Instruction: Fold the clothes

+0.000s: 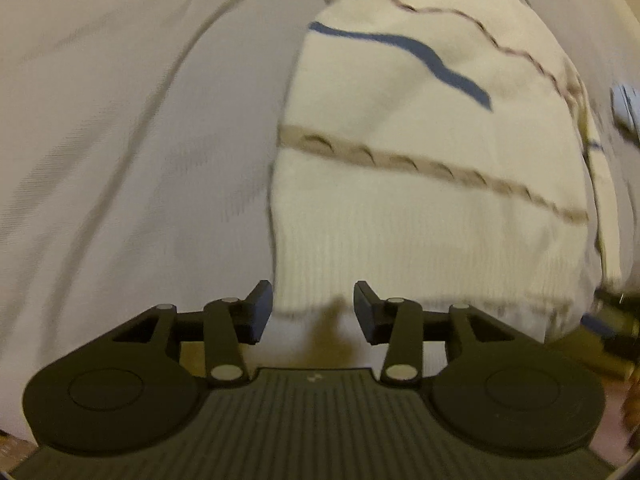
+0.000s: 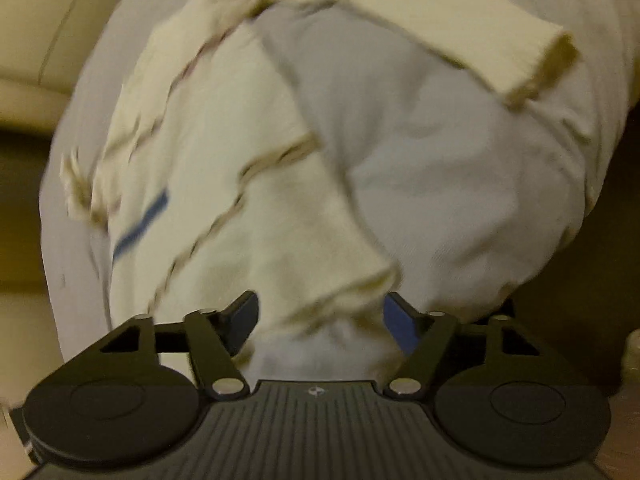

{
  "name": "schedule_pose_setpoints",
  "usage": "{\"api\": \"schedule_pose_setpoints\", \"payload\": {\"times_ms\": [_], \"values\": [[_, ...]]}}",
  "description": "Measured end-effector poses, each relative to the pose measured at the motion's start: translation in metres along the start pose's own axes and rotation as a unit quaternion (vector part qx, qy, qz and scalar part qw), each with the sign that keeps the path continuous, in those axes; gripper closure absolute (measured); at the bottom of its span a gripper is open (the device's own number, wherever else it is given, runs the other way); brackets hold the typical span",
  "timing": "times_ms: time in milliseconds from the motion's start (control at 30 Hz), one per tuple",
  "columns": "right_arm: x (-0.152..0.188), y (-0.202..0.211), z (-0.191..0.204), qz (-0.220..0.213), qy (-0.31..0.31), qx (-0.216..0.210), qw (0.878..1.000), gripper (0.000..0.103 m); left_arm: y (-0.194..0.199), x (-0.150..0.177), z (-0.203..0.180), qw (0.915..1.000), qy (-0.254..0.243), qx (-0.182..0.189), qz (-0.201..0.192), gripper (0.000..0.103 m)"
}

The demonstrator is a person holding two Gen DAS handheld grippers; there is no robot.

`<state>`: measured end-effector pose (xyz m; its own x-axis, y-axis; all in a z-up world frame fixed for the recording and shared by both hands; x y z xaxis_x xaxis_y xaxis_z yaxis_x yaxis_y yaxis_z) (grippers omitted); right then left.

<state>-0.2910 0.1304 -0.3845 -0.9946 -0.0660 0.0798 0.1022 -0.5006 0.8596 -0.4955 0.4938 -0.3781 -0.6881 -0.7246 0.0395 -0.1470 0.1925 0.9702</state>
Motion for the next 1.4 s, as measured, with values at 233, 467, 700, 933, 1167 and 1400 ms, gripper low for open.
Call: {"api": "schedule_pose_setpoints", "payload": {"times_ms": [233, 467, 700, 933, 1167, 1400], "values": [[-0.013, -0.041, -0.024, -0.025, -0.045, -0.026, 0.998, 0.053, -0.036, -0.031, 0.011, 0.9964, 0.076, 0.038, 0.000, 0.048], [-0.018, 0.018, 0.018, -0.060, 0.062, 0.014, 0.996, 0.093, 0.016, -0.018, -0.013, 0.9928, 0.001, 0.106, -0.056, 0.098], [-0.002, 0.059, 0.000, -0.061, 0.122, 0.074, 0.988, 0.093, 0.002, 0.024, 0.015, 0.9994, 0.003, 0.025, -0.024, 0.096], [0.001, 0.027, -0.014, -0.028, 0.151, 0.156, 0.976, 0.056, 0.016, 0.021, -0.026, 0.9891, -0.104, -0.101, -0.024, 0.086], [-0.044, 0.064, -0.027, -0.122, 0.295, 0.287, 0.903, 0.056, 0.029, 0.010, -0.122, 0.9759, -0.199, -0.067, -0.058, 0.086], [-0.051, 0.013, -0.038, -0.070, 0.575, 0.399, 0.711, 0.057, -0.013, -0.006, -0.234, 0.9778, -0.205, -0.014, -0.040, 0.084]]}}
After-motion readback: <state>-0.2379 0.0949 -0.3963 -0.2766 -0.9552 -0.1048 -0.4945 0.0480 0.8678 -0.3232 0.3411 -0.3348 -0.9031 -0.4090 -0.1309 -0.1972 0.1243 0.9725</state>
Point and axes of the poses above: each gripper's, at about its wrist camera, not at the fingertips, and y roughly against the way its jaws point, z to its left, x to its underside, the point moved 7 cm from there along -y, roughly the way its jaws point, and after that the axes turned 8 degrees about z, right-handed, at the moved point
